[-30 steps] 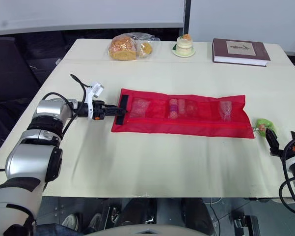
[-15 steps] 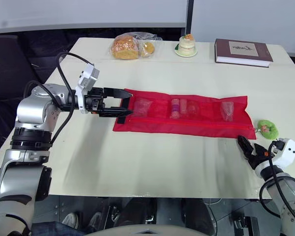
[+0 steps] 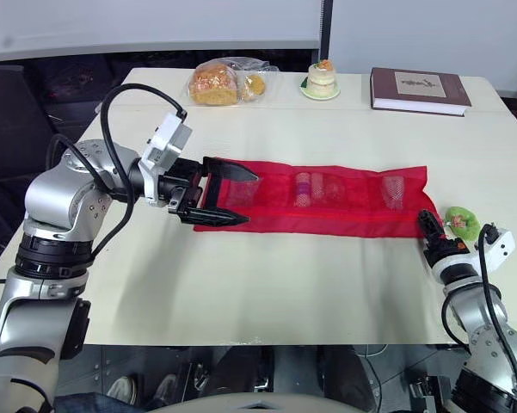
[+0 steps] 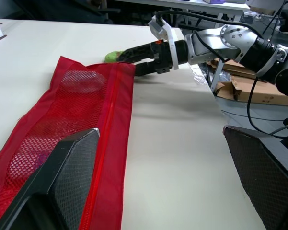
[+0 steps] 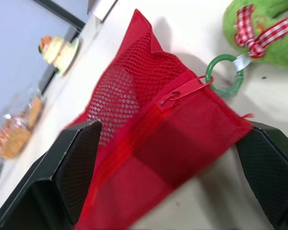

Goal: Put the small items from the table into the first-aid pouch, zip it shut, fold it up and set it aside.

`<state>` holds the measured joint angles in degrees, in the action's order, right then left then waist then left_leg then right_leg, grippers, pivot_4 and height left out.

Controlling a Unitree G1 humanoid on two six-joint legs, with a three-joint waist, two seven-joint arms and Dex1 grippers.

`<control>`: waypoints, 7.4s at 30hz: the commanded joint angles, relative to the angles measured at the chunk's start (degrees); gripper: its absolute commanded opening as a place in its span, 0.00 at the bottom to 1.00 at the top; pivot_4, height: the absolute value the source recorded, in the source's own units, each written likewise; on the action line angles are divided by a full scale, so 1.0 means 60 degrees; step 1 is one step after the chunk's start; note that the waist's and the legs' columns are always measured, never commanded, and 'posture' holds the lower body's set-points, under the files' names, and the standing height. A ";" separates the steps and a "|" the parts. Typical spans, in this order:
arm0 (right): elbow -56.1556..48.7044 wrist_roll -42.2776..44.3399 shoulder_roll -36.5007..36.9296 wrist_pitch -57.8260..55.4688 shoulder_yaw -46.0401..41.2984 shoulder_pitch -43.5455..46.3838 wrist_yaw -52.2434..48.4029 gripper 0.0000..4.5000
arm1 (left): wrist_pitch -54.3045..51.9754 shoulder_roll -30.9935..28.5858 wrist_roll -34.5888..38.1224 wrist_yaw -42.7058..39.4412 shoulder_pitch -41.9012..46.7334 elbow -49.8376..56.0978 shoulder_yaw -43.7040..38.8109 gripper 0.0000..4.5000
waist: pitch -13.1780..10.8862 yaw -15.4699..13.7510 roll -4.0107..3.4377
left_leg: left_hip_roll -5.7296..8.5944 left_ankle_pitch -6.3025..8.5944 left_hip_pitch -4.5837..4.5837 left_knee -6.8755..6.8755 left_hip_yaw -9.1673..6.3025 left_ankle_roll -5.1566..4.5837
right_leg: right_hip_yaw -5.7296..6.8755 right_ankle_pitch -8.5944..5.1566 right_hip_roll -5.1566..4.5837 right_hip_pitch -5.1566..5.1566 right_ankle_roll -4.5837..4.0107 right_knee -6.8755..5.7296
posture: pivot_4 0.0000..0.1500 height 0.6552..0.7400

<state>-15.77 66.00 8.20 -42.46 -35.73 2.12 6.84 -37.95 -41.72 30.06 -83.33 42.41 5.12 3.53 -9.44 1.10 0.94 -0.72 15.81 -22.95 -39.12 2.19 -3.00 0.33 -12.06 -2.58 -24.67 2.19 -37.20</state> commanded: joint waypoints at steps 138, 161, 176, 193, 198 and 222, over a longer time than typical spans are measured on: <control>0.3398 -0.6922 0.4594 0.4769 0.6821 0.5107 -1.1515 0.01 | -0.4314 -0.0839 0.0382 -0.0233 0.1327 -0.6290 0.1730 0.00 | -0.0068 -0.0054 0.0100 | 0.0017 0.0006 -0.0004 -0.0038 0.0054 -0.0010 | -0.0175 -0.0013 0.0088 -0.0038 0.0015 -0.0078 | 1.00 0.87; 0.7751 -1.0101 0.3107 0.7978 0.8280 0.5483 -1.1476 0.01 | -0.3690 0.2026 0.0724 -0.0778 0.3248 -0.6139 0.1225 0.00 | -0.0052 0.0009 0.0116 | 0.0011 0.0000 -0.0106 -0.0171 0.0001 -0.0003 | -0.0135 -0.0009 0.0085 -0.0083 0.0018 -0.0133 | 1.00 0.87; 0.5454 -0.9160 0.3453 0.6798 0.7189 0.4024 -1.0942 0.01 | -0.2426 0.4880 -0.0013 -0.0046 0.3198 -0.8548 0.0643 0.00 | -0.0045 -0.0136 0.0107 | 0.0021 0.0003 -0.0116 -0.0177 -0.0017 -0.0007 | -0.0121 -0.0008 0.0079 -0.0080 0.0019 -0.0132 | 1.00 0.87; -0.0982 -0.3533 0.5648 0.1991 -0.0031 -0.0986 -0.9861 0.12 | -0.0643 0.6095 -0.1350 0.0003 0.3528 -1.1176 0.0348 0.00 | -0.0058 -0.0311 0.0061 | 0.0045 0.0022 -0.0138 -0.0191 -0.0070 -0.0039 | -0.0066 -0.0011 0.0060 -0.0063 0.0022 -0.0117 | 1.00 0.87; -0.1840 -0.2847 0.5540 0.1716 -0.0883 -0.1740 -0.9367 0.61 | -0.0082 0.6380 -0.1471 0.0372 0.3797 -1.1883 -0.0258 0.49 | -0.0058 -0.0331 0.0063 | 0.0045 0.0022 -0.0142 -0.0191 -0.0077 -0.0039 | -0.0061 -0.0011 0.0058 -0.0059 0.0023 -0.0110 | 1.00 0.87; -0.2892 -0.2478 0.6291 0.2068 -0.1613 -0.2929 -0.9539 1.00 | 0.3481 0.7384 -0.2879 0.2697 0.3964 -1.1571 -0.0744 0.98 | -0.0056 -0.0380 0.0062 | 0.0052 0.0022 -0.0138 -0.0192 -0.0120 -0.0039 | -0.0026 -0.0011 0.0052 -0.0027 0.0023 -0.0088 | 1.00 0.87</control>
<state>-31.18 51.63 44.97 -31.44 -42.52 -14.97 -49.09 -21.32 1.68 15.89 -70.27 66.53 -65.69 -3.06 -9.77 -1.18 1.31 -0.41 15.95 -23.74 -40.28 1.47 -3.24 0.17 -12.13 -2.27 -24.76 2.33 -37.70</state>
